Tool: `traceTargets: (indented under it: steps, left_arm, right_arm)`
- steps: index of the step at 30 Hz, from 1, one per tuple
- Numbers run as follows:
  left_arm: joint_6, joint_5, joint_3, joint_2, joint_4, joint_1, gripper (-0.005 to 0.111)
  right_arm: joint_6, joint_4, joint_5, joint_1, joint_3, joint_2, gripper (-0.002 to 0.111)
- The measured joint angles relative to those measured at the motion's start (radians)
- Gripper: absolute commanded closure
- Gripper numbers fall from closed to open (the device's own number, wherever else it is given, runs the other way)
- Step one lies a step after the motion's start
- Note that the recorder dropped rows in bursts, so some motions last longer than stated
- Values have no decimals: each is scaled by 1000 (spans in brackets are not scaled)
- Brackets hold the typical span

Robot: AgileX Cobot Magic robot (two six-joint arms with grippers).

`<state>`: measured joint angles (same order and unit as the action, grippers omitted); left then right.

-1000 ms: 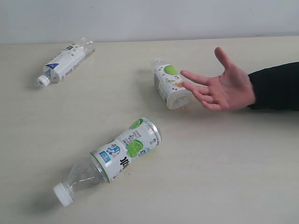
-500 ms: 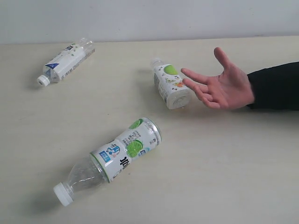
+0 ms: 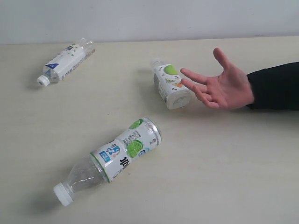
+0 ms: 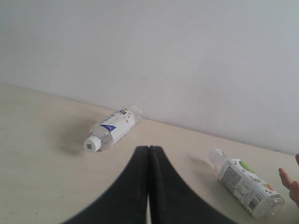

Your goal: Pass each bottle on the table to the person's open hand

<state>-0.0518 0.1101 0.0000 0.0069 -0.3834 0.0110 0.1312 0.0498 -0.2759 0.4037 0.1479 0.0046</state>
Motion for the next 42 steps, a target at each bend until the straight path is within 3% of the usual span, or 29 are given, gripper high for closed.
traceTargets:
  steps: [6, 14, 26, 33, 37, 42]
  left_arm:
    - [2, -135, 1, 0, 2, 0, 107]
    - [7, -165, 2, 0, -39, 0, 107]
    - [13, -105, 2, 0, -52, 7, 107]
    - [68, -182, -2, 96, -58, 7, 107]
    - [79, -194, -77, 205, -11, 7, 107]
    - [75, -117, -300, 447, 92, 7, 107]
  right_arm:
    - [0, 0, 0, 0, 0, 0, 108]
    - [0, 0, 0, 0, 0, 0, 108]
    - [0, 0, 0, 0, 0, 0, 108]
    - [-2, 6, 0, 0, 0, 0, 108]
    - [-2, 6, 0, 0, 0, 0, 108]
    - [-2, 6, 0, 0, 0, 0, 108]
